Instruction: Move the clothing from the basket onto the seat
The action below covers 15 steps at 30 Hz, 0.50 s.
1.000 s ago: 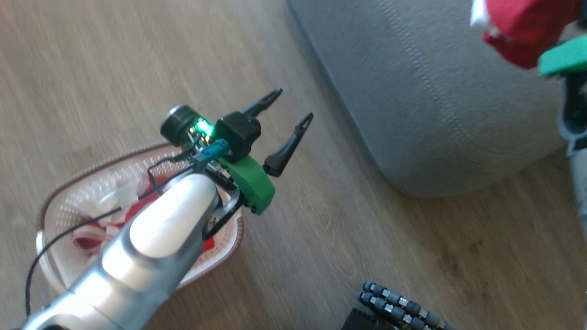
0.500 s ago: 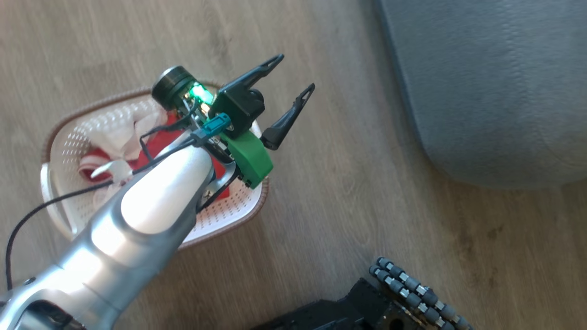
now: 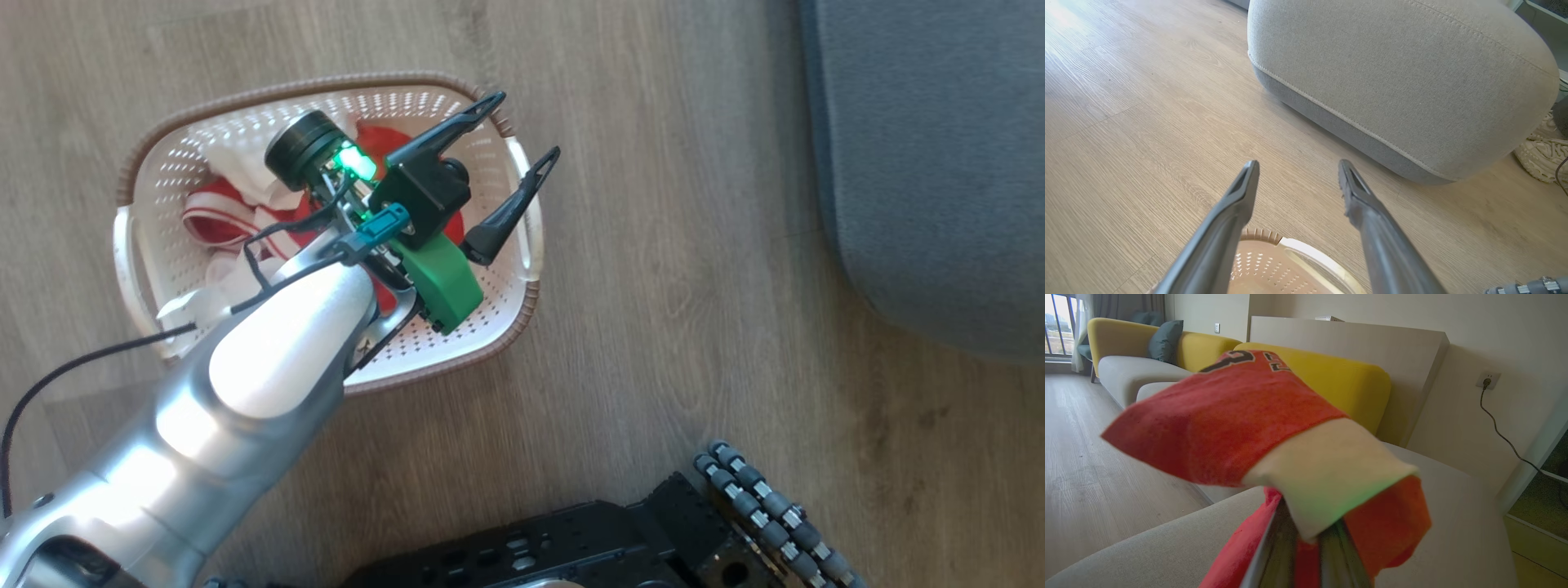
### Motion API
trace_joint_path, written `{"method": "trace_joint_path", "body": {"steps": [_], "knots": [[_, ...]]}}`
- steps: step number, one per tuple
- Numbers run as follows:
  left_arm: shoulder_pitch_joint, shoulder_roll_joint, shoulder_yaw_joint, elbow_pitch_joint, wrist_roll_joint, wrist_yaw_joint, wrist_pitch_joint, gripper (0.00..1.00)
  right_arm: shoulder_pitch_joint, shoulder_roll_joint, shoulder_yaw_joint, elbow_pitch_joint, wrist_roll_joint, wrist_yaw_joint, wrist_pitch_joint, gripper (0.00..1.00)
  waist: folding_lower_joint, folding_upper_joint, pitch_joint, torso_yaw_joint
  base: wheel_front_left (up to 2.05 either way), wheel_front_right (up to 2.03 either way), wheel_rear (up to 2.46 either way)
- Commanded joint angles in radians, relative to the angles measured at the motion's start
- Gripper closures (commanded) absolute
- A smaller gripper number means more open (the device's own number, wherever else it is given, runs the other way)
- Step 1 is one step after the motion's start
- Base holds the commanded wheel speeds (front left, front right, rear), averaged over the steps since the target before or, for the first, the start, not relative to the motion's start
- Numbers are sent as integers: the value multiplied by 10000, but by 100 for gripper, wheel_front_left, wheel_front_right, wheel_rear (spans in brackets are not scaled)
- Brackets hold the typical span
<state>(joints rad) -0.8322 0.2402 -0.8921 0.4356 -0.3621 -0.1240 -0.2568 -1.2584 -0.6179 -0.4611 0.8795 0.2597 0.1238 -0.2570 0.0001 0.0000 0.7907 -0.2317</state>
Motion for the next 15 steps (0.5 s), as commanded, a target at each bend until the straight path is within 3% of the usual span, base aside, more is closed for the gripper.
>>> {"method": "trace_joint_path", "body": {"steps": [1, 9, 10, 11, 12, 13, 15], "knots": [[-28, 221, 266, -352, 85, -3, -49, 0, 89, -537, -316, 107, -370, 69, -48, 100, -1, 0, 125, 179, 0, 0, 0], [173, 252, 403, -412, 88, 45, -49, 0, 842, 236, -764, 1160, -885, 69, -48, 100, -1, 0, 149, 242, 0, 0, 0], [182, 230, 426, -411, 85, 46, -49, 0, 990, 337, -711, 1198, -922, 69, -48, 63, -1, 0, 104, 235, 0, 0, 0], [182, 230, 426, -411, 85, 46, -49, 0, 990, 337, -711, 1198, -922, 69, -48, 63, -1, 0, 104, 235, 0, 0, 0], [192, 200, 447, -419, 88, 46, -49, 0, 1138, 439, -627, 1231, -937, 69, -48, 18, -1, 0, 46, 237, 0, 0, 0], [205, 173, 472, -425, 88, 44, -49, 0, 1282, 507, -563, 1231, -936, 69, -48, 0, -1, 0, -29, 242, 0, 0, 0], [242, 123, 542, -441, 81, 40, -49, 0, 1568, 609, -457, 1253, -888, 69, -48, 0, -1, 0, -184, 253, 0, 0, 0]]}}
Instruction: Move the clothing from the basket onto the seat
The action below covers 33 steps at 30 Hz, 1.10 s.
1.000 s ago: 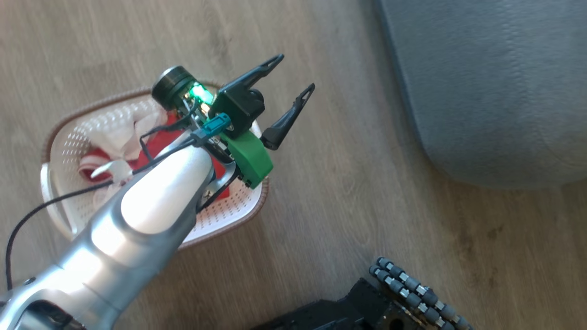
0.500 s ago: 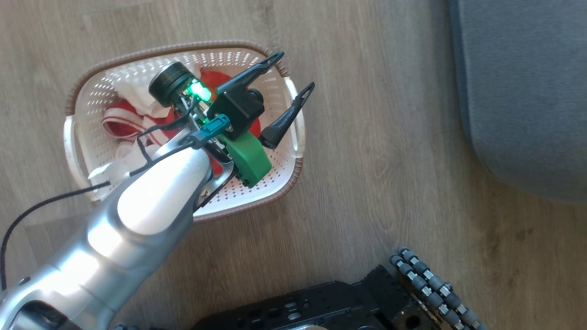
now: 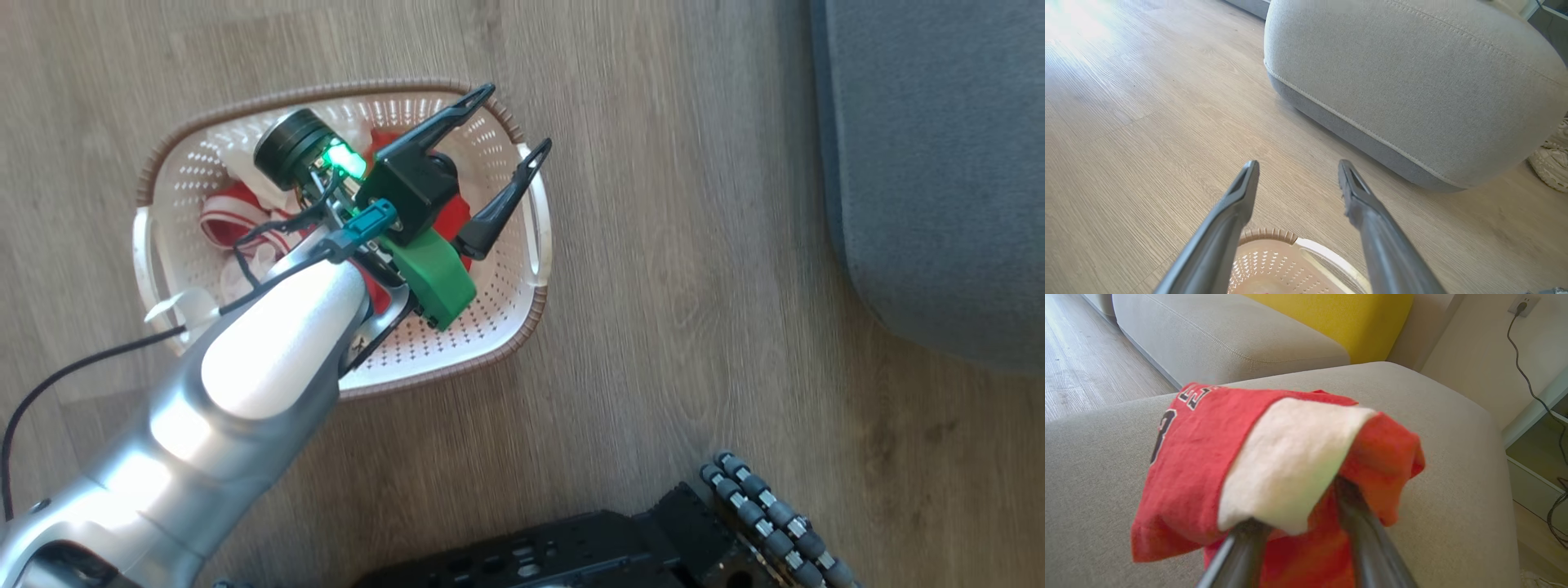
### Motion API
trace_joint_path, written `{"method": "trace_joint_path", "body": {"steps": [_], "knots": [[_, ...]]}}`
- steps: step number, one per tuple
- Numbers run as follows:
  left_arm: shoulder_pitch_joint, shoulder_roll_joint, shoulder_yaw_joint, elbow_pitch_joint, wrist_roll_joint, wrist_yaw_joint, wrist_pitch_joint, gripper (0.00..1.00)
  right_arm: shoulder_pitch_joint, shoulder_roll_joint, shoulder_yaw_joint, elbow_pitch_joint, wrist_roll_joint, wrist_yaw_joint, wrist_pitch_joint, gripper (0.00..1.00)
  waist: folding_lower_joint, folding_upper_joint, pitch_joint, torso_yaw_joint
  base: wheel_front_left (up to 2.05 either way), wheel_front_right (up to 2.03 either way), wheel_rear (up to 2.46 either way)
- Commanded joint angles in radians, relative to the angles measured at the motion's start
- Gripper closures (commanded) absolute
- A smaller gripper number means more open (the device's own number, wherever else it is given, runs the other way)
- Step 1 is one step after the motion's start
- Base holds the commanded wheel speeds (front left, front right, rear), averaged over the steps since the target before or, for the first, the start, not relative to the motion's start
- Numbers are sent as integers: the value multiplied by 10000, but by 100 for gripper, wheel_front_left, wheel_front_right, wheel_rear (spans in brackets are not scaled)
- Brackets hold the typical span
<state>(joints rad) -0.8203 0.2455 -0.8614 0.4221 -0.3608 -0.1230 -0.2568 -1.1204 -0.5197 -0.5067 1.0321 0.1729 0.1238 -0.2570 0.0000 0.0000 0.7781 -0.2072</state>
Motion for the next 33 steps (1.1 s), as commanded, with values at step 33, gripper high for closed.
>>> {"method": "trace_joint_path", "body": {"steps": [33], "knots": [[3725, -1024, 4971, -113, 473, -40, -49, 0, 6401, 1429, 5318, -6320, 2588, 69, -48, 0, 0, 0, -4701, 1307, 0, 0, 0]]}}
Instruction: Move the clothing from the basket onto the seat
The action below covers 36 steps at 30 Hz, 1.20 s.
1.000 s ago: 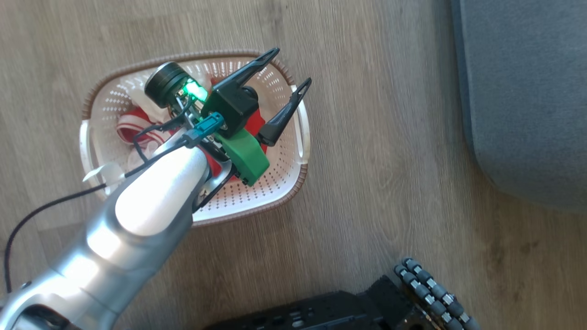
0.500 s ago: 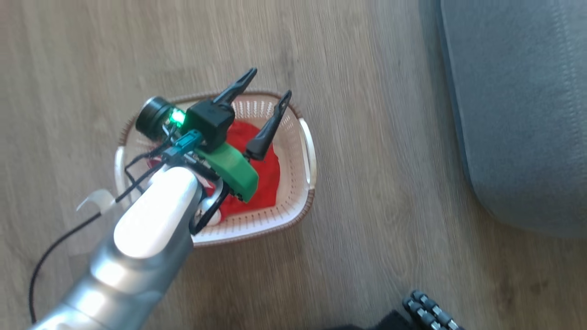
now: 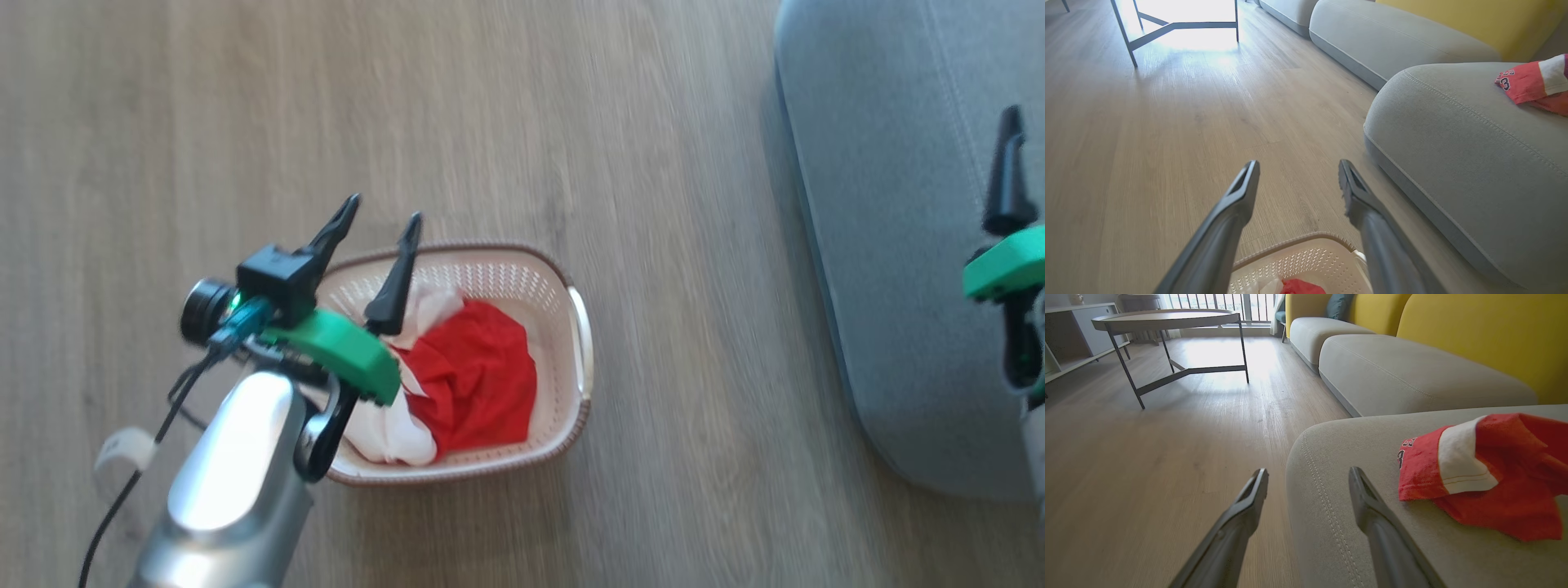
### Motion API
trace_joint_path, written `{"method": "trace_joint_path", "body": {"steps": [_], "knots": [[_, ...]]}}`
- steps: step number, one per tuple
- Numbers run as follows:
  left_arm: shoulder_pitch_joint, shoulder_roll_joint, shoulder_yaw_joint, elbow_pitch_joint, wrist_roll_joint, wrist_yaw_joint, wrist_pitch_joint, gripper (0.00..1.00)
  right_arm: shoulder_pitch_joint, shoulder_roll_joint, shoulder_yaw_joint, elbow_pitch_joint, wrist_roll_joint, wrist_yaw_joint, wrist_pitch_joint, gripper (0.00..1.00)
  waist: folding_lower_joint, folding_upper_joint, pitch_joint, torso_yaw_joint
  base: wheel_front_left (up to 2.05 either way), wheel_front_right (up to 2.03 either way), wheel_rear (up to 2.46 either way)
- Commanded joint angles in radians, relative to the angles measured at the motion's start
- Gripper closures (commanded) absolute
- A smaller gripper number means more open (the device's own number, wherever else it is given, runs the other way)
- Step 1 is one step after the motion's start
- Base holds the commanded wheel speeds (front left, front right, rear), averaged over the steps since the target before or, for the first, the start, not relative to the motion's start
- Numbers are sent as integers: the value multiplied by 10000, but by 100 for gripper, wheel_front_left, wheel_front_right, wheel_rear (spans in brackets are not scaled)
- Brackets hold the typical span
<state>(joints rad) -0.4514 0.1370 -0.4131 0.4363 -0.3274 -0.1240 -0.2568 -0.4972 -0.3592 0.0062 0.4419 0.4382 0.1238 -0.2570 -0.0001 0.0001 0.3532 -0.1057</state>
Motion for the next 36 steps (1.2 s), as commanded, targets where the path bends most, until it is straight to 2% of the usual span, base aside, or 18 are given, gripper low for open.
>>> {"method": "trace_joint_path", "body": {"steps": [1, 15, 20, 28, 36], "knots": [[176, 16, 687, -258, 165, -32, -49, 0, 273, -127, 321, -535, -50, 69, -48, 0, 1, -1, -593, 349, 0, 0, 0], [1907, -414, 3061, -379, 940, 7, -49, 0, 1504, 466, 1614, -1190, 101, 69, -48, 0, 1, -1, -2166, 989, 0, 0, 0], [2387, -552, 3796, -618, 1239, 1, -49, 0, 1855, 955, 1500, -1270, 170, 69, -48, 0, 1, -1, -2398, 1077, 0, 0, 0], [3173, -768, 4506, -1120, 1526, -23, -49, 0, 2701, 1628, 1202, -1520, -236, 69, -48, 0, 1, -1, -2978, 1168, 0, 0, 0], [3806, -852, 4867, -1700, 1602, -44, -49, 0, 3300, 1927, 1371, -1581, -487, 69, -48, 0, 1, -1, -3401, 1117, 0, 0, 0]]}}
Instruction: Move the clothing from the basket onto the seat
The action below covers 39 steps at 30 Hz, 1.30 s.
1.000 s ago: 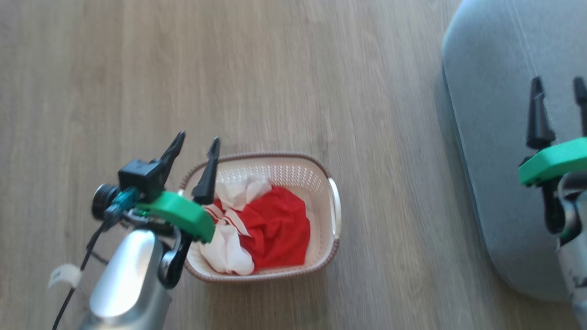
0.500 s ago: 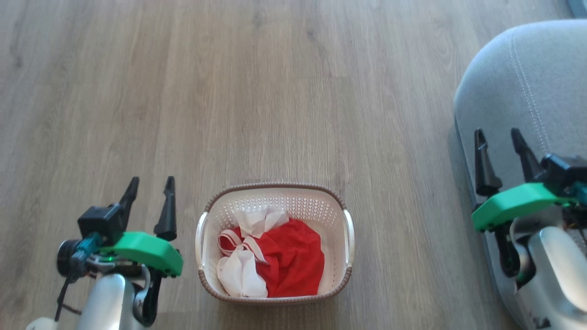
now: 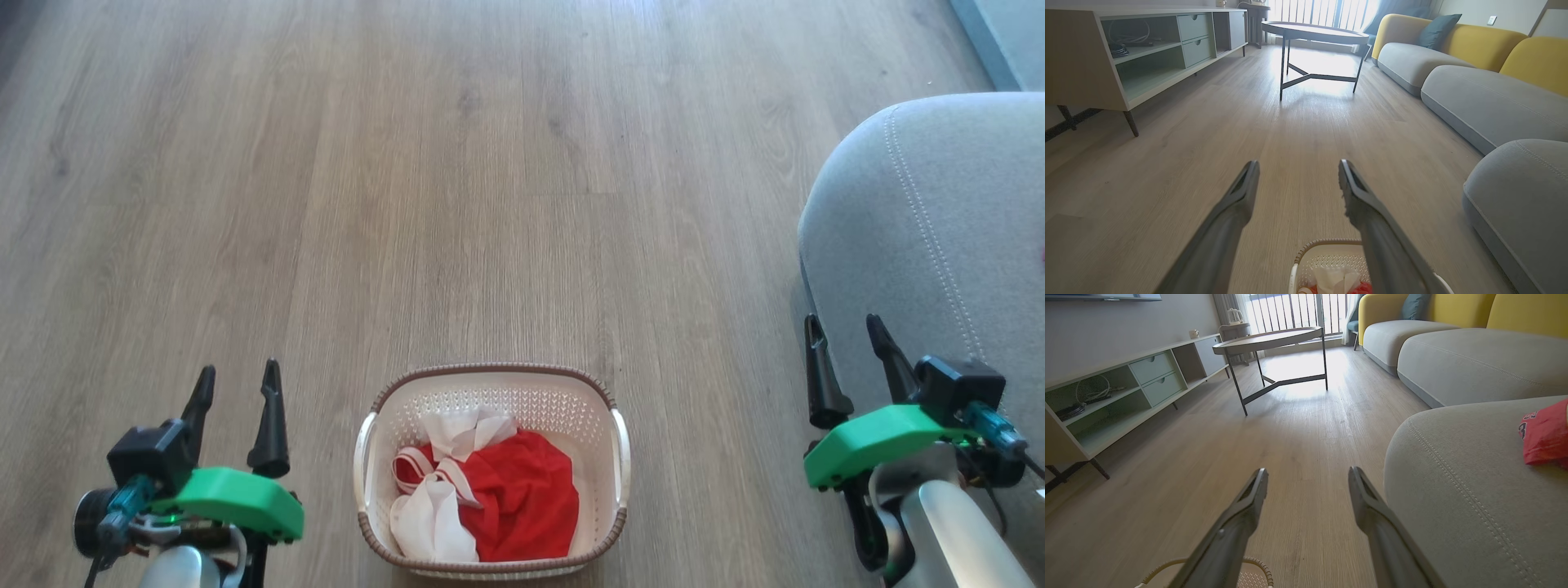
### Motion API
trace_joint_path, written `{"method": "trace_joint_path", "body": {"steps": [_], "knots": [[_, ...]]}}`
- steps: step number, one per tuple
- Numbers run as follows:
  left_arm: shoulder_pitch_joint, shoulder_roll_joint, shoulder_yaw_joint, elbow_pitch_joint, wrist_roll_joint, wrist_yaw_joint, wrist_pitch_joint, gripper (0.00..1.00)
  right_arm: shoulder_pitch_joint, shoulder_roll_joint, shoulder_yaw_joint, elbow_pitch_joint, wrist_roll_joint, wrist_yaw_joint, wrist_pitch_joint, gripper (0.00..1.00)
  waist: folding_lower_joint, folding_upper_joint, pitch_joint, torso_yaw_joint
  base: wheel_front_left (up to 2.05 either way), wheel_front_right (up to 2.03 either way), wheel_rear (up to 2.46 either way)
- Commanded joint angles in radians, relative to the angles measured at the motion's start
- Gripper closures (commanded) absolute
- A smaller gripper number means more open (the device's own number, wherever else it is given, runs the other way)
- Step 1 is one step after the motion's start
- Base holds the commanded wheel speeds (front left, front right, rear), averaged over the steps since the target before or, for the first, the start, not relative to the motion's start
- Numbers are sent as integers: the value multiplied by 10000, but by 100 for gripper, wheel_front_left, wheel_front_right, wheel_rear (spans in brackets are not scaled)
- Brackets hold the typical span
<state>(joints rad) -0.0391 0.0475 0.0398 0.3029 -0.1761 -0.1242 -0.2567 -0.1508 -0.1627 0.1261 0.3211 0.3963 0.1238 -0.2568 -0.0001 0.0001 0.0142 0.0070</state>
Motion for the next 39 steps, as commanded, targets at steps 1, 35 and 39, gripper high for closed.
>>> {"method": "trace_joint_path", "body": {"steps": [1, 35, 39], "knots": [[-267, 40, 357, -441, 96, -44, -51, 0, -121, -19, 183, -386, -81, 69, -49, 0, 1, -1, -30, -16, 0, 0, 0], [-35, 28, -628, 13, -371, -61, -51, 0, -386, 191, 440, -863, -4, 69, -49, 0, 1, -1, 853, -446, 0, 0, 0], [-298, 28, -938, 299, -440, -61, -51, 0, -737, 123, 574, -1061, 30, 69, -49, 0, 1, -1, 1417, -637, 0, 0, 0]]}}
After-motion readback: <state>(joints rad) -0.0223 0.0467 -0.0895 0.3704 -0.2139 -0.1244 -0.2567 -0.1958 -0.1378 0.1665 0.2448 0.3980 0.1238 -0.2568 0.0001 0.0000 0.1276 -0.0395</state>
